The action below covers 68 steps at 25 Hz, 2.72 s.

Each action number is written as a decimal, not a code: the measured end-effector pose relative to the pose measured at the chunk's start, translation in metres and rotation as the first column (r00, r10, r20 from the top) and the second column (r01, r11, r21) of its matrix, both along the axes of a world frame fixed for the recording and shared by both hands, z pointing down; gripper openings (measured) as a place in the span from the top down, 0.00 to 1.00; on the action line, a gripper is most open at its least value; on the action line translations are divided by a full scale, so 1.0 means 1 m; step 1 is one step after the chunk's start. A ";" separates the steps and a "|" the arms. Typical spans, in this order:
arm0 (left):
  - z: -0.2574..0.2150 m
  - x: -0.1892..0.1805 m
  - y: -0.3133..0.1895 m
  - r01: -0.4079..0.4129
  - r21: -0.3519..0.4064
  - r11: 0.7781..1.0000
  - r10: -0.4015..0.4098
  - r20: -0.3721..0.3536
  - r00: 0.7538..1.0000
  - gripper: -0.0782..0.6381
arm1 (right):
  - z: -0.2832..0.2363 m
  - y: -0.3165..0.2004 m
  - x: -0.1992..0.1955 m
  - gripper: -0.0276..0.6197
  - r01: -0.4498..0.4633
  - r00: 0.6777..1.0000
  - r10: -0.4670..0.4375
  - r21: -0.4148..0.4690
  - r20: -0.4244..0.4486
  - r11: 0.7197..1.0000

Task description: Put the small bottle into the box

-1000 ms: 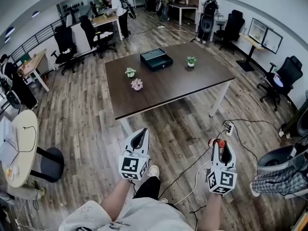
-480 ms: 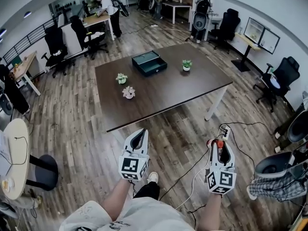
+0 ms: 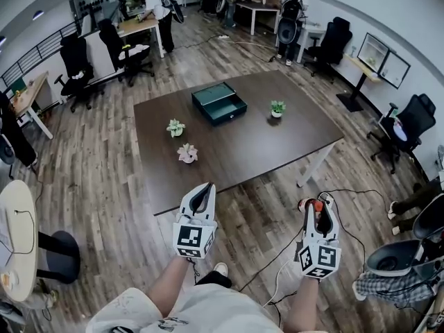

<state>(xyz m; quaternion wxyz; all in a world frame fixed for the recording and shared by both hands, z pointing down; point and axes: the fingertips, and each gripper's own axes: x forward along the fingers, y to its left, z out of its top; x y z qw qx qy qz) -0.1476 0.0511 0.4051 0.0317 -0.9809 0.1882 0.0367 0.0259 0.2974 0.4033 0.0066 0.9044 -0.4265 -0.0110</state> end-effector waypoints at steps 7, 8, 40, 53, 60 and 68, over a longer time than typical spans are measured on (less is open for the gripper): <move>0.003 0.015 -0.050 0.010 -0.011 1.000 -0.010 0.005 1.000 0.89 | 0.001 -0.053 0.017 0.75 0.019 1.000 -0.019 -0.015 0.011 1.000; 0.004 0.016 -0.056 0.013 -0.014 1.000 -0.013 0.005 1.000 0.89 | 0.001 -0.059 0.019 0.75 0.023 1.000 -0.023 -0.018 0.011 1.000; 0.010 0.132 -0.230 0.289 -0.014 0.957 -0.288 0.045 0.957 0.89 | 0.006 -0.296 0.192 0.75 0.312 0.950 -0.312 0.009 0.013 0.950; 0.006 0.222 -0.259 0.333 -0.010 0.943 -0.331 0.057 0.942 0.89 | 0.013 -0.325 0.296 0.75 0.328 0.944 -0.328 0.018 0.042 0.945; 0.006 0.264 -0.264 0.334 -0.001 0.943 -0.333 0.058 0.941 0.89 | 0.019 -0.330 0.339 0.75 0.330 0.942 -0.331 0.023 0.048 0.944; 0.007 0.283 -0.271 0.385 0.005 0.923 -0.385 0.062 0.921 0.89 | 0.022 -0.353 0.370 0.75 0.382 0.922 -0.383 0.025 0.052 0.924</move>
